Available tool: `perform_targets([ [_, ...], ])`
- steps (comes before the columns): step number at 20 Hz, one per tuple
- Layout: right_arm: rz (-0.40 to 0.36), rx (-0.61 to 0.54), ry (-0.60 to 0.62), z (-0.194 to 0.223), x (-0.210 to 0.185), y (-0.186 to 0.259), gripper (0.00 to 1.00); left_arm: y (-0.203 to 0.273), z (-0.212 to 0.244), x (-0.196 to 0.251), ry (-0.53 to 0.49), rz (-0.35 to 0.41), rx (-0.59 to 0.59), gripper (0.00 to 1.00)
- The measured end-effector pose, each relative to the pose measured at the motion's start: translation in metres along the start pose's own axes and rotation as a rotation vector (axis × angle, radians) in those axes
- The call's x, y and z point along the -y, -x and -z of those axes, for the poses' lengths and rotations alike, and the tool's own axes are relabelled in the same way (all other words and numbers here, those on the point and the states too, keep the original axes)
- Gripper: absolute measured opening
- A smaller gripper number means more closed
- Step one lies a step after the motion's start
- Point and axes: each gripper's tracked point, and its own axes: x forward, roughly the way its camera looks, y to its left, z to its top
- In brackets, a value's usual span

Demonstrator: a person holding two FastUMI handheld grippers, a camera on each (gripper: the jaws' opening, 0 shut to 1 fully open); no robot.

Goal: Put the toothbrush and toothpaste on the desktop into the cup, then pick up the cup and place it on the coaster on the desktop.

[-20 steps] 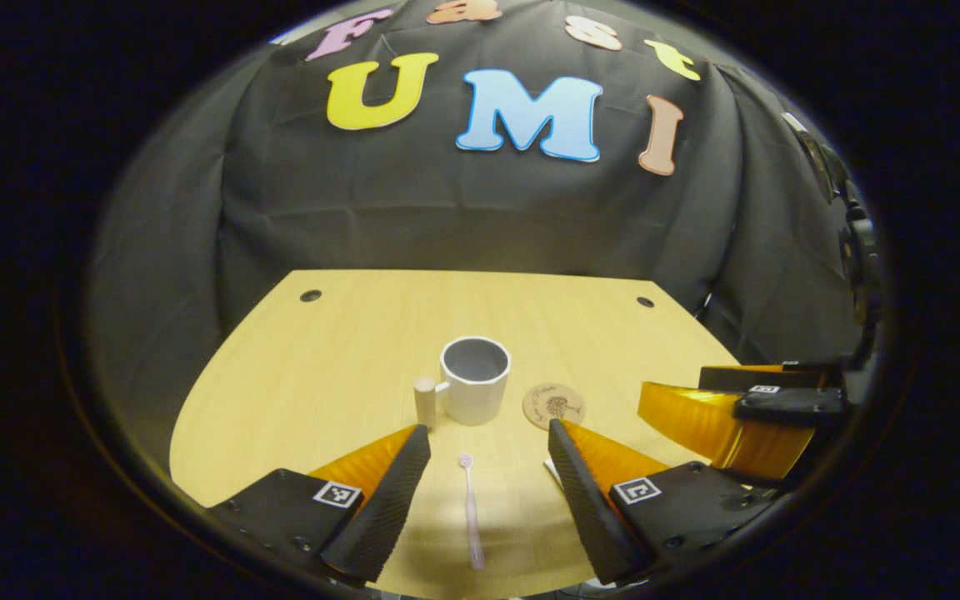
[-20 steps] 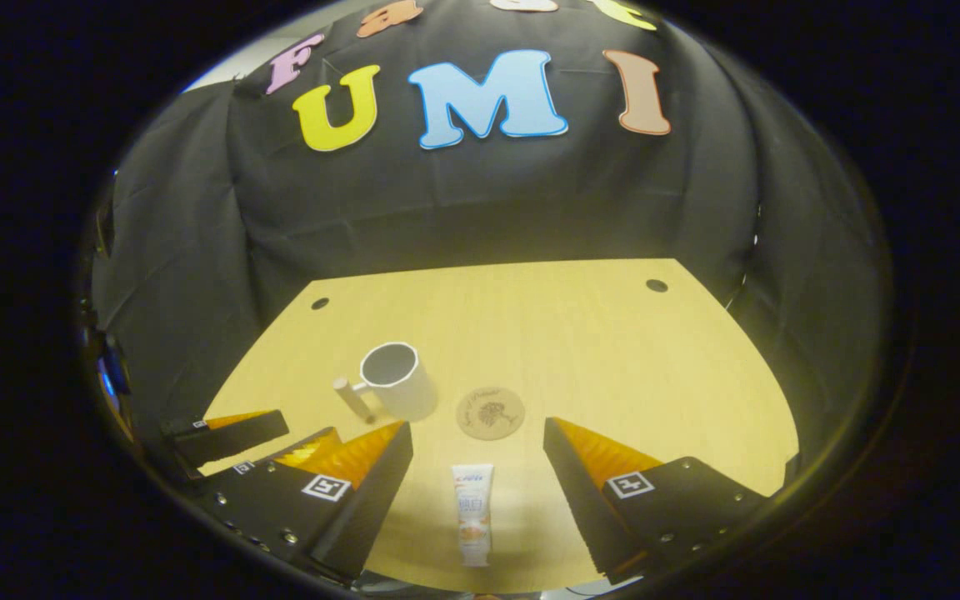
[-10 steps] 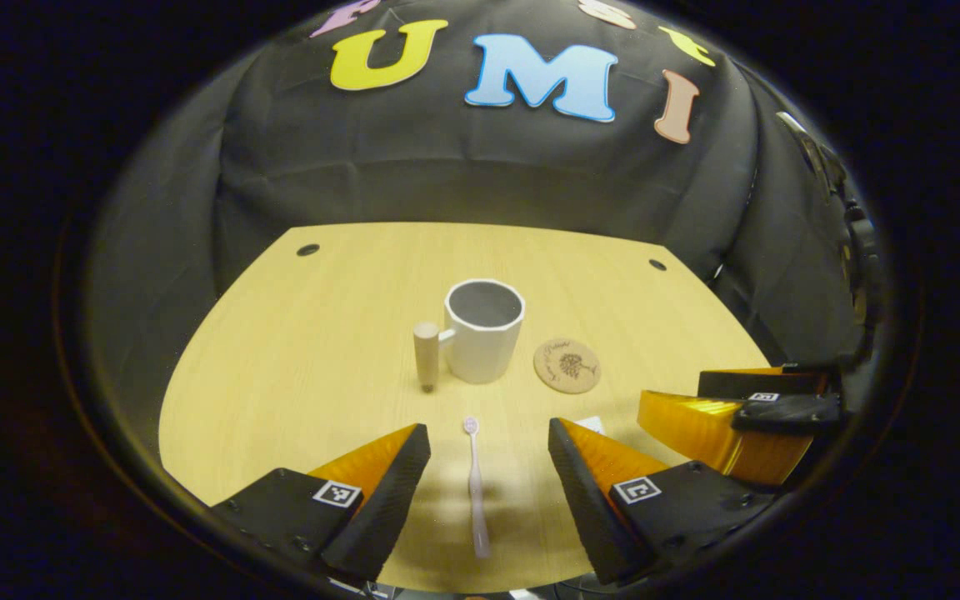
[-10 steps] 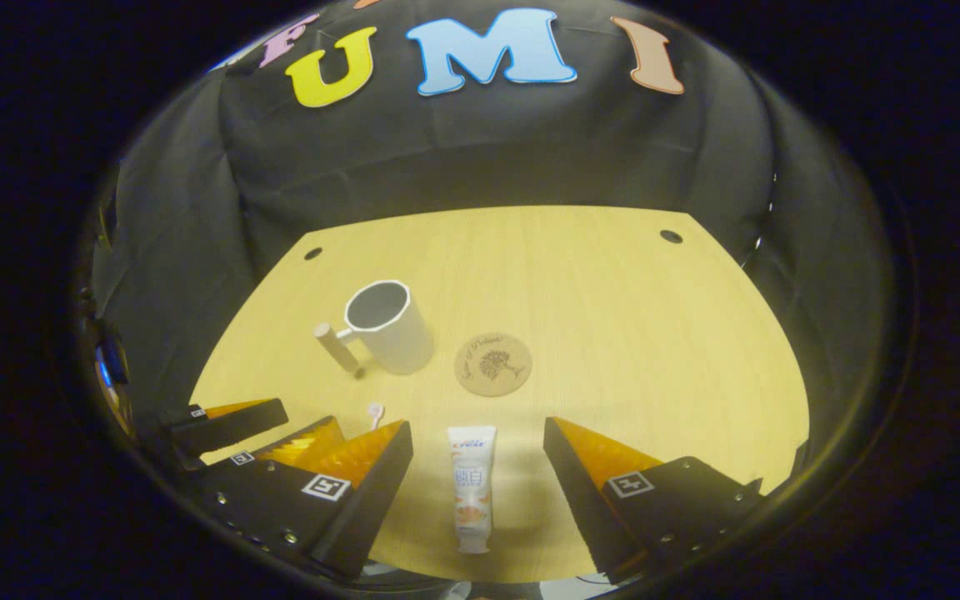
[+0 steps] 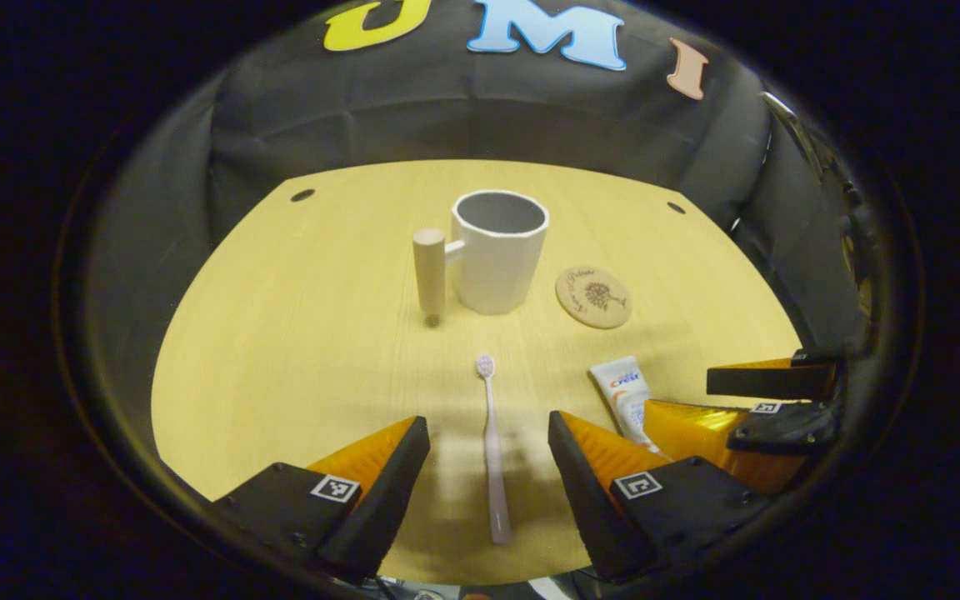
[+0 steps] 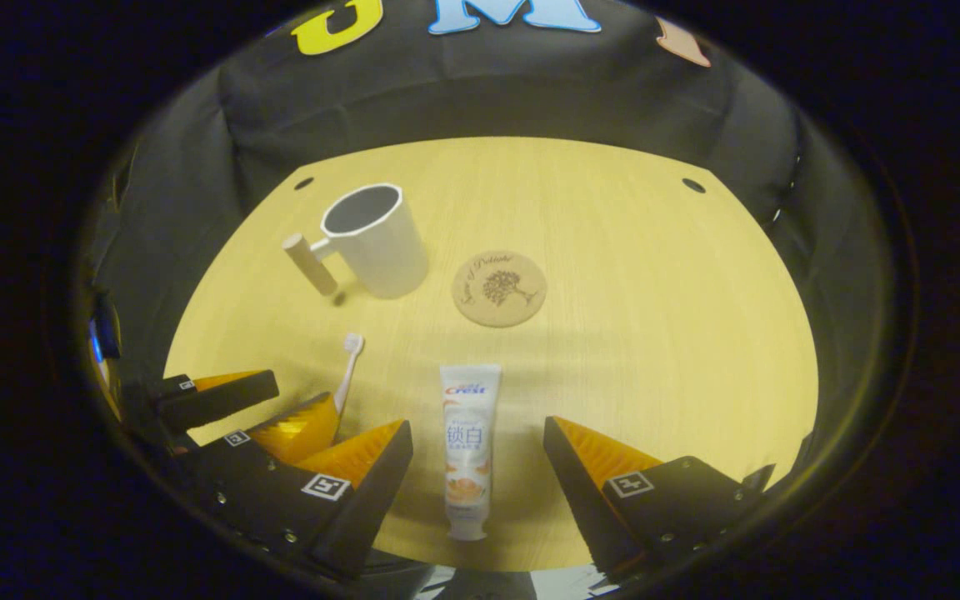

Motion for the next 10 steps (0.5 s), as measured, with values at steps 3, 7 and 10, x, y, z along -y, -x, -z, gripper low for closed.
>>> perform_targets([
  [3,0.007,-0.041,0.004,0.012,-0.001,-0.01,0.96,-0.011,0.011,-0.005,0.001,-0.01,-0.036,0.97],
  [7,0.027,-0.087,0.03,0.023,-0.003,-0.021,0.96,-0.023,0.02,-0.009,-0.003,-0.024,-0.065,0.94],
  [10,0.035,-0.119,0.042,0.031,-0.004,-0.031,0.94,-0.029,0.022,-0.014,-0.02,-0.049,-0.074,1.0],
])
